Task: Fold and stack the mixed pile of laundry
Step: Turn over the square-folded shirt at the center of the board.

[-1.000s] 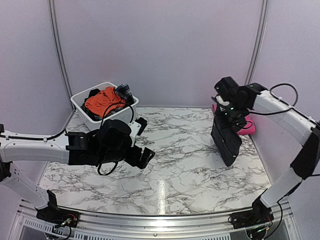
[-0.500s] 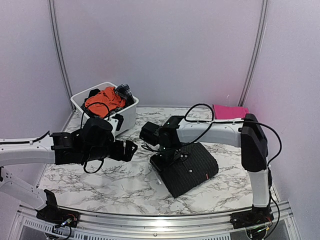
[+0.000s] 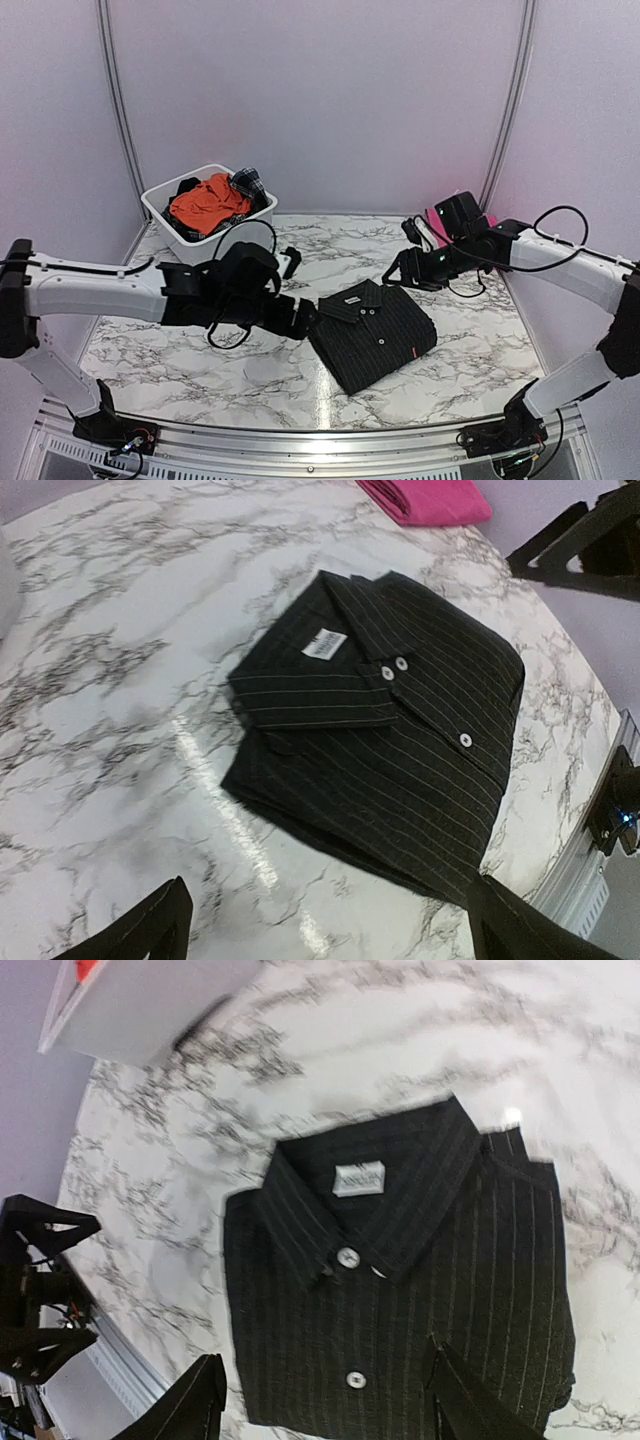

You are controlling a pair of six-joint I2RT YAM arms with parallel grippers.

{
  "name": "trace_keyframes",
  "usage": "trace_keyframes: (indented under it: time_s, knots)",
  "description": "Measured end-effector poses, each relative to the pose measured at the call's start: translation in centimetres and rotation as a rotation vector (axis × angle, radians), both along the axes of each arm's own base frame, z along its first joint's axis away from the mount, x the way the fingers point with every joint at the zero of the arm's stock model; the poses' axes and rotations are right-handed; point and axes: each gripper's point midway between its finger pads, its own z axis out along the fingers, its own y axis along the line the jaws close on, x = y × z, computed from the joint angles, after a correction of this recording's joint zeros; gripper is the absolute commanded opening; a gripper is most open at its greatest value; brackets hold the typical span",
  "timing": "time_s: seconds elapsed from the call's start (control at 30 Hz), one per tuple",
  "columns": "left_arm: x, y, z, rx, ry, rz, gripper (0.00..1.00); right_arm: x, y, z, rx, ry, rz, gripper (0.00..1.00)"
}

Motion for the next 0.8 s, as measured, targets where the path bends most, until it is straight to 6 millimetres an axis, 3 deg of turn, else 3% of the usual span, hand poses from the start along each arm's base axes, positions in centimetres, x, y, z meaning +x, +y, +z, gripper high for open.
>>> trace_keyframes:
  time_s: [0.07, 0.2, 0.27, 0.33, 0.47, 0.53, 0.6, 0.7, 0.8]
  knots:
    - [-0.1, -3.0, -1.1, 0.007, 0.030, -0.057, 0.99, -0.6, -1.5, -3.8, -0.042, 0.075, -0.018, 0.57]
    - [-0.4, -7.6, -3.8, 0.021, 0.094, -0.138, 0.92, -3.8, -2.5, -11.3, -0.108, 0.260, 0.014, 0.53]
    - [-0.7, -8.8, -5.2, 0.028, 0.128, -0.162, 0.86, -5.5, -2.5, -13.7, -0.115, 0.332, 0.029, 0.53]
    - [-1.1, -9.2, -6.5, 0.036, 0.160, -0.176, 0.78, -6.4, -1.9, -14.5, -0.106, 0.355, 0.044, 0.53]
    - [-0.6, -8.0, -8.3, 0.040, 0.224, -0.140, 0.67, -8.7, 2.7, -13.5, -0.031, 0.344, 0.145, 0.55]
    - [0.3, -5.9, -9.5, 0.046, 0.255, -0.082, 0.65, -10.0, 5.1, -12.7, 0.010, 0.342, 0.199, 0.56]
    - [1.1, -2.5, -11.3, 0.077, 0.298, -0.008, 0.63, -10.6, 6.7, -11.4, 0.048, 0.332, 0.233, 0.58]
    - [1.8, 1.4, -12.8, 0.103, 0.340, 0.077, 0.60, -9.6, 6.9, -8.4, 0.107, 0.276, 0.209, 0.61]
    - [1.7, 2.5, -12.6, 0.096, 0.352, 0.101, 0.60, -7.9, 5.0, -3.7, 0.185, 0.168, 0.137, 0.60]
